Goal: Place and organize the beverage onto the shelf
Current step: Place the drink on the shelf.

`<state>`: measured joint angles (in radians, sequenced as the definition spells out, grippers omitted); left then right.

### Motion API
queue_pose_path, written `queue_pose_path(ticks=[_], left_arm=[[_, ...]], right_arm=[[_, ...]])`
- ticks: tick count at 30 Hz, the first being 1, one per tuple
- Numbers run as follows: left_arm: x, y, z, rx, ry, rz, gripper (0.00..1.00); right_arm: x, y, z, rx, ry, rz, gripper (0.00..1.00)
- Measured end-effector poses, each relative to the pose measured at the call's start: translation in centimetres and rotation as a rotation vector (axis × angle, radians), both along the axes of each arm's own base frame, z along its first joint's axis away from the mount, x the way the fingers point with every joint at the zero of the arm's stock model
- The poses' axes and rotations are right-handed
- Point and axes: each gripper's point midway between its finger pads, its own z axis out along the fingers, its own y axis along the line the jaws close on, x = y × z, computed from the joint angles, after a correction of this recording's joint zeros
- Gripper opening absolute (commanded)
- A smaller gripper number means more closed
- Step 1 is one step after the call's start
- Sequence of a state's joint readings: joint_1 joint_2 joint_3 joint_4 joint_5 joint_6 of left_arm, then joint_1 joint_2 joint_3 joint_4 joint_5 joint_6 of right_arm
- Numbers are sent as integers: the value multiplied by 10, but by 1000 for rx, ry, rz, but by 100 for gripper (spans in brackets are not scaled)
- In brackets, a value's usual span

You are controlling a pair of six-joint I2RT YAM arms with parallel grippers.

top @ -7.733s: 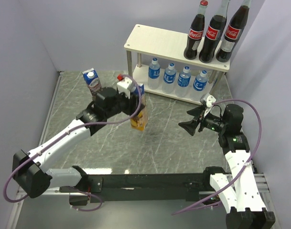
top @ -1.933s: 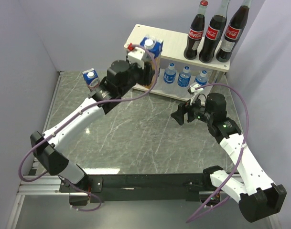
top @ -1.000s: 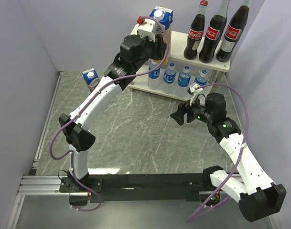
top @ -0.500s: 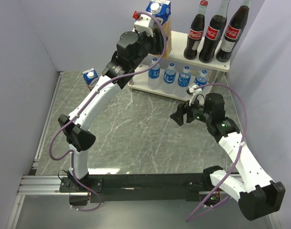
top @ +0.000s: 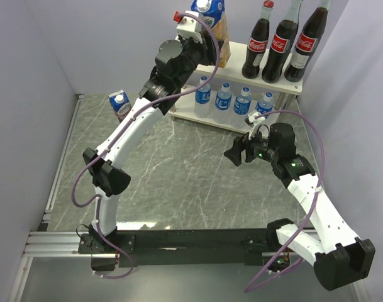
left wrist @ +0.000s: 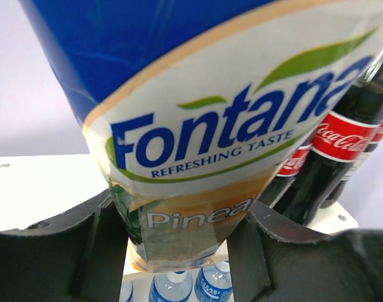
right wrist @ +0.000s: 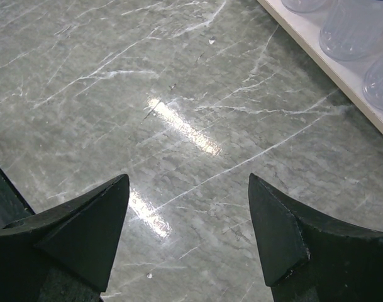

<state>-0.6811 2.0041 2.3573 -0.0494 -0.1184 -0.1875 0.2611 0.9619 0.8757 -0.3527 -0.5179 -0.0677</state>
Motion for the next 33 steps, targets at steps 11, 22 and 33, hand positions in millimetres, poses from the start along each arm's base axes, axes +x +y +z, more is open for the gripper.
queue_pose_path(ticks=[11,22,33], left_arm=[[27,-5,-33,-7,68,13,28],[40,5,-38,-44,97,33,31],[52,8,-48,-53,113,45,36]], right_arm=[[0,0,0,0,0,0,81],[0,0,0,1,1,3,81],[0,1,0,2,1,4,80]])
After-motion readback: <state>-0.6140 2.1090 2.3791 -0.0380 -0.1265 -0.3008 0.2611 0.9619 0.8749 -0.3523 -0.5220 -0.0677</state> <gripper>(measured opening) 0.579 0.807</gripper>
